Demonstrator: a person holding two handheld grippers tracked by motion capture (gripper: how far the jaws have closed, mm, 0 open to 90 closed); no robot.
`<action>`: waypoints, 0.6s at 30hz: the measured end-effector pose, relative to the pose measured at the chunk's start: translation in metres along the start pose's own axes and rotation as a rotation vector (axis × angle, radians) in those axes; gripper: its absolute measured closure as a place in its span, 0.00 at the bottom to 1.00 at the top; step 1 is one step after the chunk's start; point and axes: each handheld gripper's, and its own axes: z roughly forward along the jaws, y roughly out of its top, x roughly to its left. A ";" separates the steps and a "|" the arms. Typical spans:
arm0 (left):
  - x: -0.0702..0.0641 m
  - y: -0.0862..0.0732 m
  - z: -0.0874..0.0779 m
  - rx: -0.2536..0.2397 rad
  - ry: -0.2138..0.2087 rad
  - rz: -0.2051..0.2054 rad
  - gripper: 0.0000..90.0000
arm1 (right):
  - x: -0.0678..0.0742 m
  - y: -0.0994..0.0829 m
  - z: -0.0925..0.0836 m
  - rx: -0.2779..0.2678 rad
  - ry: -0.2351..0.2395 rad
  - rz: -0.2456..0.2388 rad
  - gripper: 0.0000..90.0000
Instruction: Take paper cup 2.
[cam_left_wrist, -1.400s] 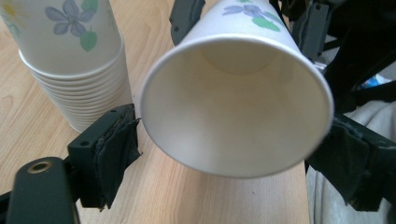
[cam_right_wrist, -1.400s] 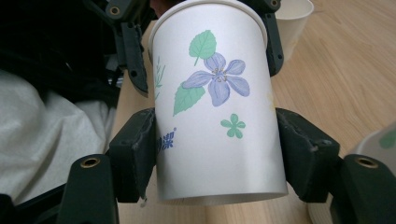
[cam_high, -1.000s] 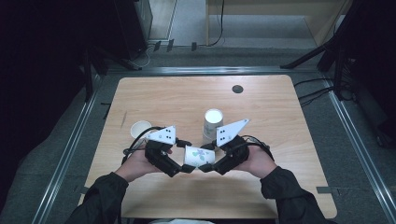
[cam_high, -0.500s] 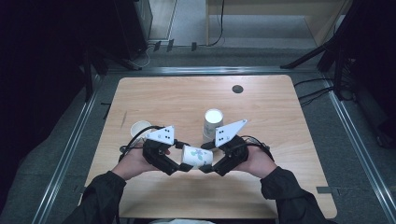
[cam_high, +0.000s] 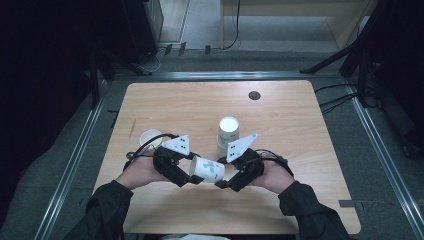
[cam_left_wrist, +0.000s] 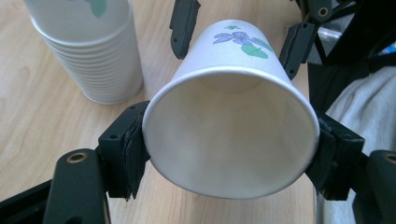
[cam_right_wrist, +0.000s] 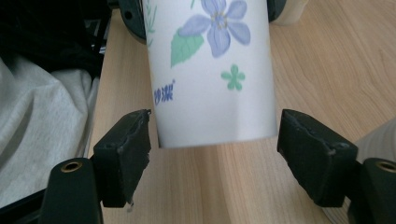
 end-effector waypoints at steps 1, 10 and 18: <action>0.000 0.001 0.002 0.007 -0.005 -0.003 0.28 | 0.001 0.000 0.001 0.002 0.001 0.002 0.29; 0.002 0.006 0.016 0.105 -0.022 -0.010 0.28 | 0.001 -0.005 0.010 0.026 0.001 0.009 0.30; -0.001 0.011 0.028 0.167 -0.007 0.016 0.28 | 0.001 -0.010 0.015 0.054 -0.001 0.013 0.31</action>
